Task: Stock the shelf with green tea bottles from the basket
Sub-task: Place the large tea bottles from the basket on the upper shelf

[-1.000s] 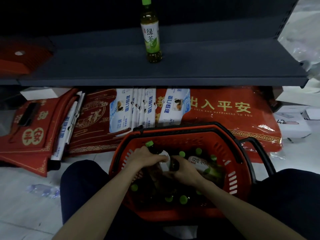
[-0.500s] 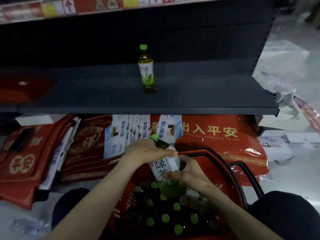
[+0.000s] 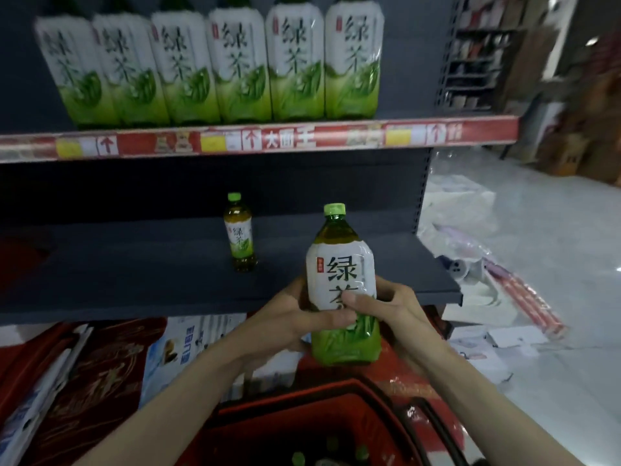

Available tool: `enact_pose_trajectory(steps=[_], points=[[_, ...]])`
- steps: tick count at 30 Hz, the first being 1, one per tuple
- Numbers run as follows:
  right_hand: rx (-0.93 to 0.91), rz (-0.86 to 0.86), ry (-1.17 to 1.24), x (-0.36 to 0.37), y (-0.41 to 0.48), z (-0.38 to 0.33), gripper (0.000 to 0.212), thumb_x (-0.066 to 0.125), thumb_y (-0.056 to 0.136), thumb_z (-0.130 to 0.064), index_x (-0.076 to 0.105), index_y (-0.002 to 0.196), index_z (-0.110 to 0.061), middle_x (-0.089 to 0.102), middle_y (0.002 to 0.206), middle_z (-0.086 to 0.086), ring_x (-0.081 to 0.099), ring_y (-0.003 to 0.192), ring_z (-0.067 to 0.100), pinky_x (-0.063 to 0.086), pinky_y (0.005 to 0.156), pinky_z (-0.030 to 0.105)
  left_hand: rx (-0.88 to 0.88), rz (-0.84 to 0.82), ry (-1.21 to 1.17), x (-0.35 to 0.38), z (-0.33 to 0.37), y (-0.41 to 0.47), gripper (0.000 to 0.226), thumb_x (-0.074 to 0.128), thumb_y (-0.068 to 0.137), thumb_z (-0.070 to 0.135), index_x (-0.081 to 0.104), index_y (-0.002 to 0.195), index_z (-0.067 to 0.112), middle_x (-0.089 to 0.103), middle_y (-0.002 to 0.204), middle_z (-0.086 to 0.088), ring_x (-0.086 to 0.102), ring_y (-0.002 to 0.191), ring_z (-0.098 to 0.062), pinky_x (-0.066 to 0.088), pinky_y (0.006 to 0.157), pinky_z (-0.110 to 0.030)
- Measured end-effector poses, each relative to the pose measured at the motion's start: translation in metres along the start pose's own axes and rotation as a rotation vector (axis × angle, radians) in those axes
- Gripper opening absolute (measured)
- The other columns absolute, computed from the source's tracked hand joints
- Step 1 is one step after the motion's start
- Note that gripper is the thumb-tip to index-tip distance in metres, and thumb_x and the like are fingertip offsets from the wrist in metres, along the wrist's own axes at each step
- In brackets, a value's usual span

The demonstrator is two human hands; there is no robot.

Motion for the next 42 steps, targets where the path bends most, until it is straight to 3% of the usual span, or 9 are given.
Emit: enact_pose_trajectory(steps=[3,6,12,18,22,28,33,39,42], points=[[-0.053,0.012,0.010,-0.008,0.003,-0.032,0.040,0.077,0.084,-0.016,0.072,0.120,-0.001,0.078,0.112,0.018,0.076,0.103,0.037,0.062,0.081,0.038,0.111,0.072,-0.020,0.004,0.027,0.013,0.068,0.092,0.076,0.032,0.059,0.135,0.029,0.076,0.122,0.003,0.074,0.111,-0.019,0.060,0.096,-0.052],[-0.089,-0.004,-0.006,-0.015,0.004,-0.058,0.038,0.072,0.090,-0.021,0.071,0.125,-0.006,0.077,0.118,0.015,0.074,0.109,0.037,0.060,0.092,0.046,0.205,0.113,-0.027,0.005,0.051,0.024,0.067,0.092,0.075,0.036,0.062,0.134,0.026,0.076,0.123,0.000,0.074,0.113,-0.021,0.058,0.099,-0.051],[-0.139,-0.071,-0.291,-0.033,0.004,-0.097,0.032,0.061,0.101,-0.037,0.070,0.129,-0.026,0.076,0.125,-0.004,0.072,0.117,0.018,0.055,0.104,0.043,0.368,0.161,0.132,0.005,0.090,0.041,0.061,0.093,0.076,0.036,0.066,0.129,0.029,0.075,0.122,0.010,0.072,0.112,-0.010,0.060,0.096,-0.041],[-0.332,0.056,-0.312,-0.050,0.014,-0.143,0.024,0.060,0.103,-0.023,0.072,0.123,-0.018,0.079,0.116,-0.001,0.074,0.110,0.019,0.060,0.094,0.035,0.538,0.212,0.146,0.013,0.143,0.056,0.070,0.094,0.068,0.041,0.065,0.131,0.032,0.076,0.120,0.012,0.073,0.110,-0.010,0.062,0.093,-0.041],[-0.463,0.163,-0.213,-0.061,0.028,-0.184,0.023,0.060,0.103,-0.016,0.071,0.124,-0.014,0.079,0.115,0.001,0.075,0.109,0.020,0.061,0.095,0.041,0.699,0.308,0.154,0.017,0.192,0.069,0.066,0.096,0.071,0.036,0.068,0.130,0.035,0.074,0.120,0.011,0.073,0.108,-0.007,0.063,0.089,-0.037],[-0.656,0.243,-0.141,-0.074,0.049,-0.242,0.024,0.061,0.103,-0.013,0.070,0.124,-0.018,0.079,0.113,-0.002,0.075,0.106,0.014,0.062,0.085,0.028,0.899,0.471,0.165,0.013,0.259,0.095,0.090,0.092,0.059,0.055,0.063,0.142,0.035,0.064,0.127,0.007,0.065,0.116,-0.003,0.059,0.098,-0.033],[-0.750,0.310,-0.195,-0.085,0.073,-0.265,0.027,0.064,0.101,-0.012,0.070,0.127,-0.015,0.079,0.111,-0.003,0.075,0.103,0.010,0.060,0.081,0.023,0.950,0.560,0.075,0.014,0.276,0.122,0.079,0.095,0.065,0.041,0.067,0.138,0.027,0.071,0.125,0.012,0.065,0.120,-0.005,0.057,0.102,-0.035],[-0.698,0.317,-0.215,-0.100,0.103,-0.262,0.027,0.067,0.099,-0.008,0.072,0.124,-0.013,0.080,0.107,0.000,0.076,0.102,0.015,0.062,0.087,0.033,0.938,0.633,-0.035,0.019,0.270,0.141,0.077,0.093,0.072,0.022,0.064,0.142,0.018,0.065,0.141,0.009,0.050,0.132,0.003,0.044,0.105,-0.007],[-0.655,0.294,-0.188,-0.106,0.115,-0.257,0.026,0.067,0.099,-0.007,0.072,0.124,-0.010,0.079,0.109,0.004,0.076,0.103,0.019,0.063,0.084,0.032,0.876,0.656,-0.021,0.017,0.265,0.153,0.076,0.093,0.073,0.025,0.064,0.142,0.021,0.066,0.140,0.008,0.053,0.135,-0.006,0.048,0.107,-0.018]])
Point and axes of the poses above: each hand's wrist, its own y-axis towards the middle knuckle, its own x-axis out of the palm, z = x × y, the point moved 5 cm from there along y, towards the middle knuckle
